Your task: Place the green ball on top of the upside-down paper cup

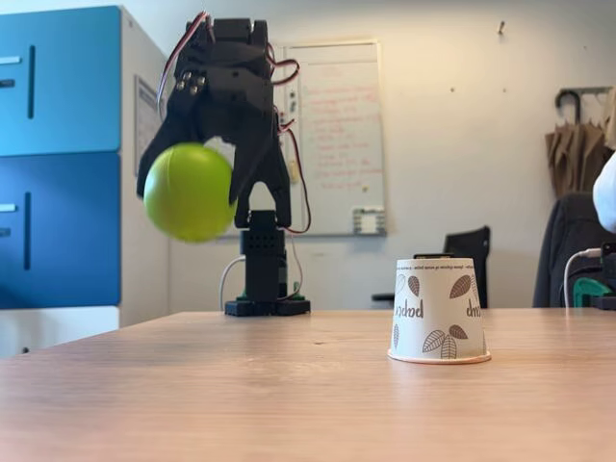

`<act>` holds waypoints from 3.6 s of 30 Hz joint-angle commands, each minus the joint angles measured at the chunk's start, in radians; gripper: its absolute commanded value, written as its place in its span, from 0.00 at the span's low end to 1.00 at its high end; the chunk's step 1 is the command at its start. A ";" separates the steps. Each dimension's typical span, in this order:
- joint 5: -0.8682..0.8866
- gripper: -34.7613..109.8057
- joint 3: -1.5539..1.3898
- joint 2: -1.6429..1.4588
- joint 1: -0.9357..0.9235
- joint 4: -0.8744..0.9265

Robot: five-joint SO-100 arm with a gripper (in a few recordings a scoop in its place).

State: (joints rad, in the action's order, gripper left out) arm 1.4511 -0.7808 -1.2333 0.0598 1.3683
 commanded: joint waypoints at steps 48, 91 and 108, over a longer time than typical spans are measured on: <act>0.101 0.38 -0.008 0.183 0.459 -0.305; 0.114 0.53 -0.250 -0.012 0.448 -0.307; 0.120 0.55 -0.259 -0.172 0.459 -0.307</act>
State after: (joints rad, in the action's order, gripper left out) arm 1.5708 -1.0416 -1.3070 0.5170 1.0692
